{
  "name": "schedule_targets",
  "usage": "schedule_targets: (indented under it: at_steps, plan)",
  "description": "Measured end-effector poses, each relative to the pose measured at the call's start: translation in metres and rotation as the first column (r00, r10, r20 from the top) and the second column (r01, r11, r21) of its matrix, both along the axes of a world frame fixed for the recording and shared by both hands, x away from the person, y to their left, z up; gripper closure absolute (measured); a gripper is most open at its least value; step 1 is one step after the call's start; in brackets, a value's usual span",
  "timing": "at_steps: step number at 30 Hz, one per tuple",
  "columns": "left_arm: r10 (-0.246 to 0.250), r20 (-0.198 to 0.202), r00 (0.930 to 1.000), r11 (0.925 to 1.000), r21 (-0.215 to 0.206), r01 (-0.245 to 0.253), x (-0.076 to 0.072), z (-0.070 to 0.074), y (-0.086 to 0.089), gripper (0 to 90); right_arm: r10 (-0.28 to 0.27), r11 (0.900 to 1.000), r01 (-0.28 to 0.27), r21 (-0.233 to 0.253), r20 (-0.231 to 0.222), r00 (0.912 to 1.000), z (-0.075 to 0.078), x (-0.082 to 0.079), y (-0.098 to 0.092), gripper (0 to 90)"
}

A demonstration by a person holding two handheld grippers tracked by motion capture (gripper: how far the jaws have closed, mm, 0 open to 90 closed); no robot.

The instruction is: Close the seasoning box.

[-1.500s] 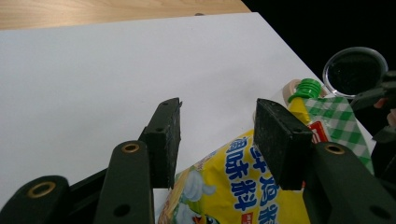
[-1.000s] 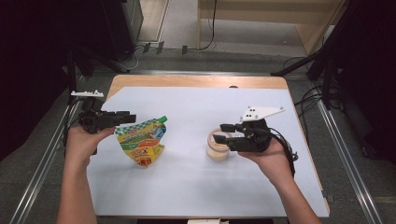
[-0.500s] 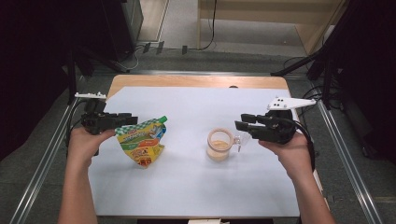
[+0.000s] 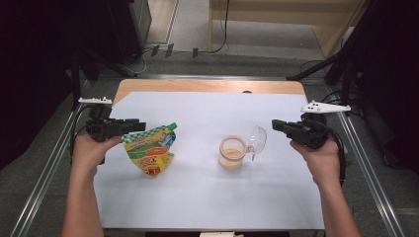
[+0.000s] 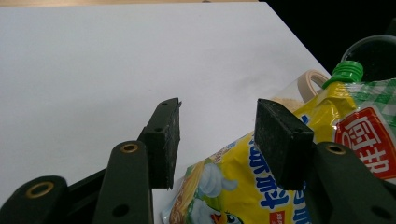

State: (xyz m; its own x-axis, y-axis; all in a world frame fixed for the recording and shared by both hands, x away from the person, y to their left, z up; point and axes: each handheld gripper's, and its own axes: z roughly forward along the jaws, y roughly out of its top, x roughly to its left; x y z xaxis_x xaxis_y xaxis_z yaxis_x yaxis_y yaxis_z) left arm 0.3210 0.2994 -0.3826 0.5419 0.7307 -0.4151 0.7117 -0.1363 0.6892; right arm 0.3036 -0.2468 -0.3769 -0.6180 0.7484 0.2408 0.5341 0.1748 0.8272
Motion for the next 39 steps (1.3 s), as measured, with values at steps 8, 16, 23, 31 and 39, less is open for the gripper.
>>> schedule_targets:
  at_steps: [8, 16, 23, 31, 39]
  plan:
    - [0.003, -0.006, 1.0000, 1.0000, -0.001, -0.003, 0.002, -0.001, 0.000, 50.3, 0.022, 1.000, -0.022, -0.002, -0.081, 0.9965, -0.027, 0.010, 0.007, 90.0]
    - [-0.005, -0.010, 0.9999, 1.0000, 0.008, 0.005, 0.003, -0.002, -0.003, 50.1, 0.079, 0.997, -0.080, 0.001, -0.090, 0.9928, -0.031, 0.007, 0.025, 90.0]
    - [-0.007, -0.014, 0.9999, 0.9999, 0.011, 0.008, 0.002, -0.003, -0.004, 50.1, 0.104, 0.995, -0.104, 0.001, -0.080, 0.9914, -0.030, 0.005, 0.032, 90.0]
    - [-0.007, -0.016, 0.9999, 0.9999, 0.012, 0.007, 0.002, -0.004, -0.004, 50.1, 0.117, 0.993, -0.118, -0.011, -0.071, 0.9906, -0.029, 0.002, 0.038, 90.0]
    - [-0.007, -0.022, 0.9997, 0.9999, 0.010, 0.007, 0.003, -0.005, -0.004, 50.0, 0.113, 0.993, -0.115, -0.033, -0.049, 0.9923, -0.032, 0.005, 0.035, 81.4]
